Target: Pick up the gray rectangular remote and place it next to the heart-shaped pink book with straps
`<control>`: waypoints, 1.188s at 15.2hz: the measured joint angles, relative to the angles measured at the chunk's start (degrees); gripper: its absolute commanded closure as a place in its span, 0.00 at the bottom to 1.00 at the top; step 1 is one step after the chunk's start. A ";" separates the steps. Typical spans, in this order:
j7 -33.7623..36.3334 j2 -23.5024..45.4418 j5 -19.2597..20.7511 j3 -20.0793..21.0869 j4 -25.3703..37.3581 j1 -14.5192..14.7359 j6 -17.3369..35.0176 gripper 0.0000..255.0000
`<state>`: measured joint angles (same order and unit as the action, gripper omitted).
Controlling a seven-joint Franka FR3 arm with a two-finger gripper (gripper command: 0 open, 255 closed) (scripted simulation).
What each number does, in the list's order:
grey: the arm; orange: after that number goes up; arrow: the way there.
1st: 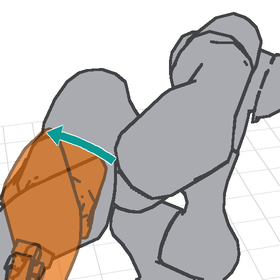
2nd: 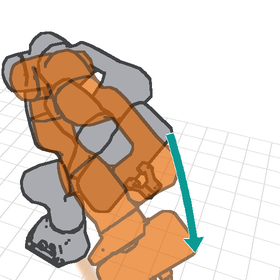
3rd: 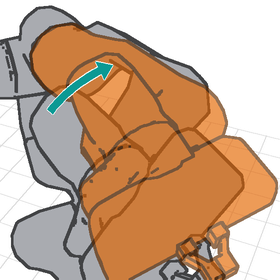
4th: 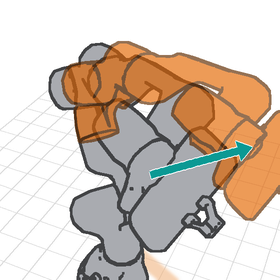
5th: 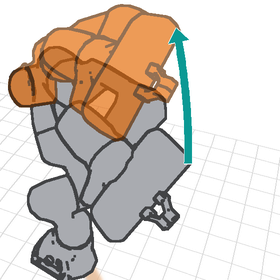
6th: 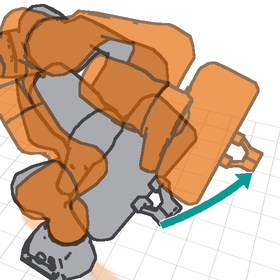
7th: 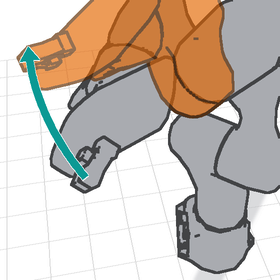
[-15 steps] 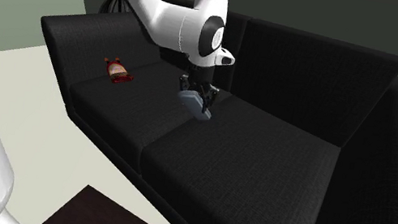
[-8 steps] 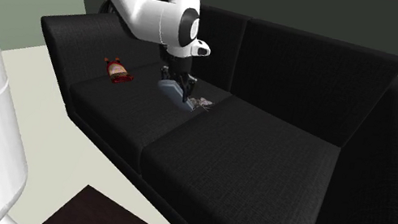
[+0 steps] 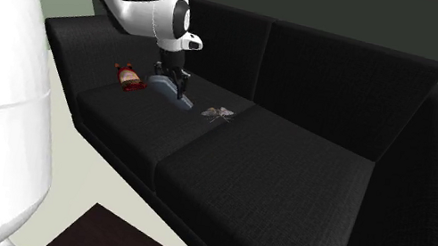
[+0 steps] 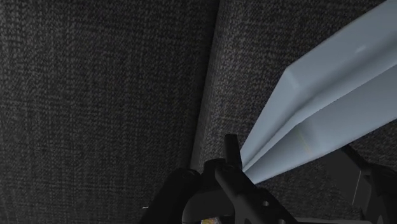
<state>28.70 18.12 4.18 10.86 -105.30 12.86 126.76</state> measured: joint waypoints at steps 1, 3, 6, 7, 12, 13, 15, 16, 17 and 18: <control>1.39 0.96 0.41 0.30 1.41 0.98 -0.49 1.00; 3.76 3.35 1.21 0.73 5.18 2.77 -1.98 1.00; 7.12 7.53 2.45 1.17 11.11 5.58 -3.89 1.00; 8.13 8.87 2.80 1.29 13.30 6.52 -4.79 1.00; 12.61 18.20 4.71 1.45 28.08 11.75 -10.44 1.00; 13.04 19.32 4.91 1.44 29.49 12.32 -10.76 1.00; 13.57 20.45 5.15 1.37 30.19 12.85 -10.36 1.00; 13.63 21.01 5.23 1.32 30.53 12.96 -10.15 1.00; 13.79 21.39 5.33 1.26 30.27 13.06 -9.53 1.00; 13.85 21.64 5.41 1.22 29.74 13.04 -8.77 1.00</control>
<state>42.55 39.76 9.59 12.08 -75.56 25.90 117.99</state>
